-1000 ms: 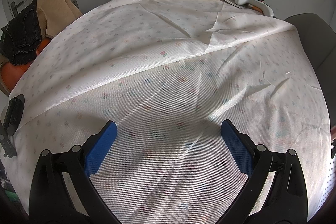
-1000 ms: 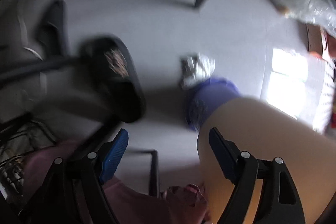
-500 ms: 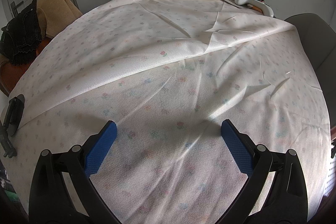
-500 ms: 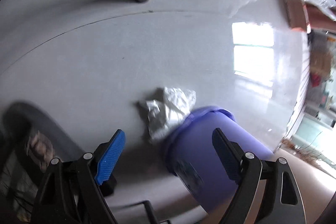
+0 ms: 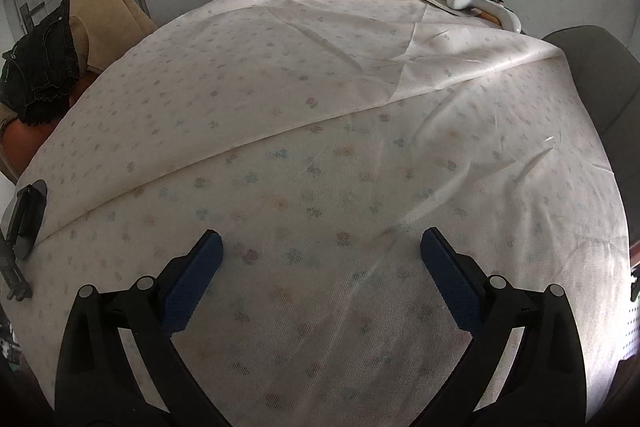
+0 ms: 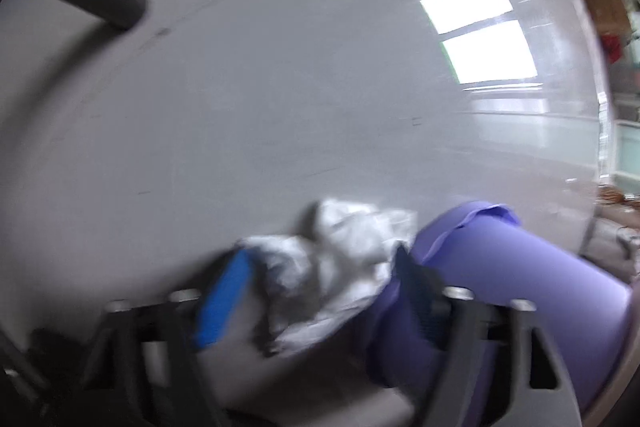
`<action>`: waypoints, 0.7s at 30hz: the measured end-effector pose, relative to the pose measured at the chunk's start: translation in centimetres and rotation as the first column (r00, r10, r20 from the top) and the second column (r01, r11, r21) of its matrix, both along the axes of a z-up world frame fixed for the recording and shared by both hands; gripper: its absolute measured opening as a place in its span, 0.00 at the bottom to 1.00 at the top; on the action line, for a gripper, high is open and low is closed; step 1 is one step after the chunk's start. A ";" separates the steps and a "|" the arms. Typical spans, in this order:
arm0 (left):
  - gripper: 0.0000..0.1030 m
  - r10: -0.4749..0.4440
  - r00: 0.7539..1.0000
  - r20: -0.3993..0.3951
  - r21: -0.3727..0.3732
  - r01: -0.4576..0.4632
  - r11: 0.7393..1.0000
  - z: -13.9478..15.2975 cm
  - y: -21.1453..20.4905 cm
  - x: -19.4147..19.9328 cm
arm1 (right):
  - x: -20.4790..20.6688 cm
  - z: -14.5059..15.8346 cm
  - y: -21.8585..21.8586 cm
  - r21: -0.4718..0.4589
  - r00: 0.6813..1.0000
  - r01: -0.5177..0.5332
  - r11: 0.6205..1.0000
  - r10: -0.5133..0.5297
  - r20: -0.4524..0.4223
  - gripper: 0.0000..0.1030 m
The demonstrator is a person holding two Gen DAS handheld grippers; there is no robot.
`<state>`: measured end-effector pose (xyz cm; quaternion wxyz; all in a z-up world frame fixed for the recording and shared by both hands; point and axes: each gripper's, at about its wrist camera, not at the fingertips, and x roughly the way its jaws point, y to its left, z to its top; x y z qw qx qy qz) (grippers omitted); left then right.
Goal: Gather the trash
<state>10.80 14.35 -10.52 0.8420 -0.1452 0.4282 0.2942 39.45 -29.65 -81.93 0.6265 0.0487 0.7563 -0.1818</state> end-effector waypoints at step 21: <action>0.96 0.000 1.000 0.000 0.000 0.000 1.000 0.0 0.0 0.0 | -5.6 27.3 4.3 0.485 0.992 0.045 0.874 -0.097 0.082 0.06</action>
